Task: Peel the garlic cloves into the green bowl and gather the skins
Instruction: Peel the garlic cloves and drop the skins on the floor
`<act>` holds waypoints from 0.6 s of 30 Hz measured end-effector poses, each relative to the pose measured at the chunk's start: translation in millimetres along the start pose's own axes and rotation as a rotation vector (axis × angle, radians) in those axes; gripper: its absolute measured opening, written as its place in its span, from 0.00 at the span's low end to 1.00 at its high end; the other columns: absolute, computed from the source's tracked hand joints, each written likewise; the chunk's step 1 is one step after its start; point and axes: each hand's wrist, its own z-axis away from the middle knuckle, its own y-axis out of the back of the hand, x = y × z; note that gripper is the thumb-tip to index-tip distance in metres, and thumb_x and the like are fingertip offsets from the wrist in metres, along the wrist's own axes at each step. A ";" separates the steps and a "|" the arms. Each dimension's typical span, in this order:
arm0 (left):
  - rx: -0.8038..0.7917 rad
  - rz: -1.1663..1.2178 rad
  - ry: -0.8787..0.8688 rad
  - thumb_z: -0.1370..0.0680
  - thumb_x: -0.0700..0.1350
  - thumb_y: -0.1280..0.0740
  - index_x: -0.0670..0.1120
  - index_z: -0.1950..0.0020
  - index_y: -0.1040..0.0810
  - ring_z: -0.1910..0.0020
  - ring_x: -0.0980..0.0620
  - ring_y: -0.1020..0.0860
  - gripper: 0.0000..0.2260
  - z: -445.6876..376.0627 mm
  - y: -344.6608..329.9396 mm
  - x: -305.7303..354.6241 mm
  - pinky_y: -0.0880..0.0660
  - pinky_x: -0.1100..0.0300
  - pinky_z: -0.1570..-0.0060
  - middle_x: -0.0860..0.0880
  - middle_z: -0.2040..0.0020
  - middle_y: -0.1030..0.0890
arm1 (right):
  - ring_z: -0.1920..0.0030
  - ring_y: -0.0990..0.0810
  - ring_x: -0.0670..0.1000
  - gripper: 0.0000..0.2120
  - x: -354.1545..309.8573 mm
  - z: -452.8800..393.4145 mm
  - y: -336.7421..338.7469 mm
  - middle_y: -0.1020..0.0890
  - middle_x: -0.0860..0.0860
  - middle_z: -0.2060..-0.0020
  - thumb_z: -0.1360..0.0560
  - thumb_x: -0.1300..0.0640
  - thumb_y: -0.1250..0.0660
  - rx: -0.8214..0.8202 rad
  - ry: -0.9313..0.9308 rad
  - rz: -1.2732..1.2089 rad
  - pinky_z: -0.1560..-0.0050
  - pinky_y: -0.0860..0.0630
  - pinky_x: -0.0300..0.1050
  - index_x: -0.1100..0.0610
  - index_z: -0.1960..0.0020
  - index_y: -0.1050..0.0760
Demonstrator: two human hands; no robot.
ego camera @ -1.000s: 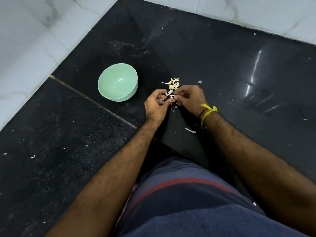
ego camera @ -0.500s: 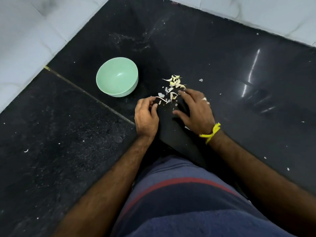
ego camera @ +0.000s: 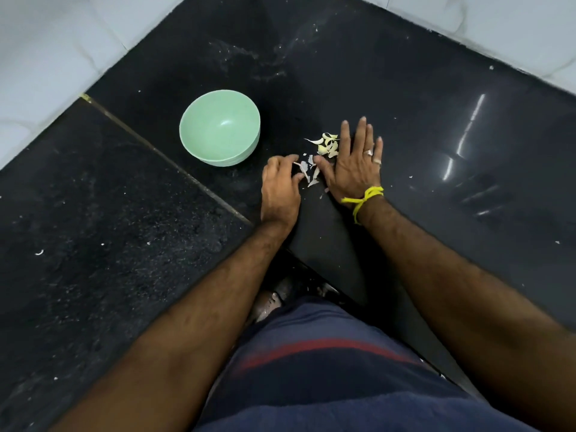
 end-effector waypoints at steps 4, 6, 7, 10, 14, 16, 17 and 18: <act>-0.018 0.166 0.042 0.26 0.33 0.28 0.40 0.40 0.20 0.54 0.52 0.24 0.15 -33.0 -0.9 5.0 0.22 0.53 0.48 0.45 0.49 0.23 | 0.22 0.45 0.64 0.41 -8.9 -34.3 2.7 0.45 0.65 0.22 0.23 0.32 0.60 -0.023 0.128 -0.050 0.23 0.50 0.61 0.60 0.21 0.45; 0.050 0.206 0.051 0.25 0.32 0.31 0.39 0.40 0.19 0.56 0.56 0.25 0.14 -41.6 8.4 4.0 0.22 0.60 0.48 0.47 0.51 0.23 | 0.23 0.43 0.63 0.38 -13.1 -33.3 4.1 0.42 0.63 0.23 0.21 0.33 0.56 0.057 0.174 -0.041 0.24 0.50 0.64 0.59 0.22 0.41; 0.096 0.195 0.036 0.23 0.32 0.34 0.39 0.40 0.20 0.54 0.57 0.25 0.13 -40.5 14.3 1.8 0.25 0.65 0.47 0.47 0.50 0.23 | 0.23 0.42 0.63 0.37 -16.8 -24.7 4.0 0.39 0.62 0.23 0.21 0.33 0.53 0.126 0.213 -0.027 0.24 0.51 0.66 0.58 0.23 0.38; 0.167 0.171 -0.012 0.20 0.33 0.42 0.39 0.38 0.21 0.48 0.51 0.21 0.14 -22.7 26.9 -8.8 0.25 0.62 0.42 0.44 0.46 0.20 | 0.23 0.41 0.64 0.35 -32.8 17.0 -4.6 0.37 0.59 0.24 0.22 0.33 0.45 0.247 0.495 0.052 0.28 0.52 0.73 0.55 0.24 0.34; 0.209 0.120 0.040 0.19 0.35 0.43 0.38 0.37 0.21 0.41 0.46 0.22 0.14 -11.2 22.1 -19.7 0.27 0.54 0.37 0.43 0.42 0.19 | 0.23 0.41 0.64 0.26 -45.5 13.4 -10.4 0.34 0.57 0.24 0.20 0.41 0.44 0.216 0.708 0.135 0.31 0.52 0.78 0.50 0.26 0.31; 0.170 0.081 0.020 0.18 0.37 0.42 0.38 0.37 0.22 0.40 0.44 0.23 0.13 -17.2 18.7 -21.5 0.28 0.53 0.35 0.42 0.40 0.19 | 0.25 0.38 0.65 0.22 -44.3 -10.0 -8.4 0.29 0.56 0.27 0.20 0.44 0.44 0.184 0.750 0.202 0.31 0.53 0.80 0.49 0.29 0.27; 0.137 0.050 0.001 0.17 0.38 0.42 0.38 0.36 0.22 0.39 0.44 0.23 0.13 -21.5 17.4 -22.5 0.29 0.53 0.35 0.42 0.40 0.19 | 0.25 0.37 0.65 0.21 -41.9 -22.1 -7.0 0.28 0.56 0.28 0.19 0.45 0.44 0.165 0.761 0.236 0.31 0.54 0.80 0.49 0.30 0.26; 0.103 0.012 -0.020 0.17 0.39 0.42 0.38 0.36 0.22 0.39 0.43 0.23 0.14 -26.4 16.2 -23.5 0.30 0.52 0.34 0.41 0.39 0.20 | 0.25 0.36 0.65 0.21 -38.7 -33.7 -5.6 0.27 0.55 0.29 0.19 0.46 0.45 0.148 0.758 0.263 0.32 0.54 0.81 0.50 0.30 0.26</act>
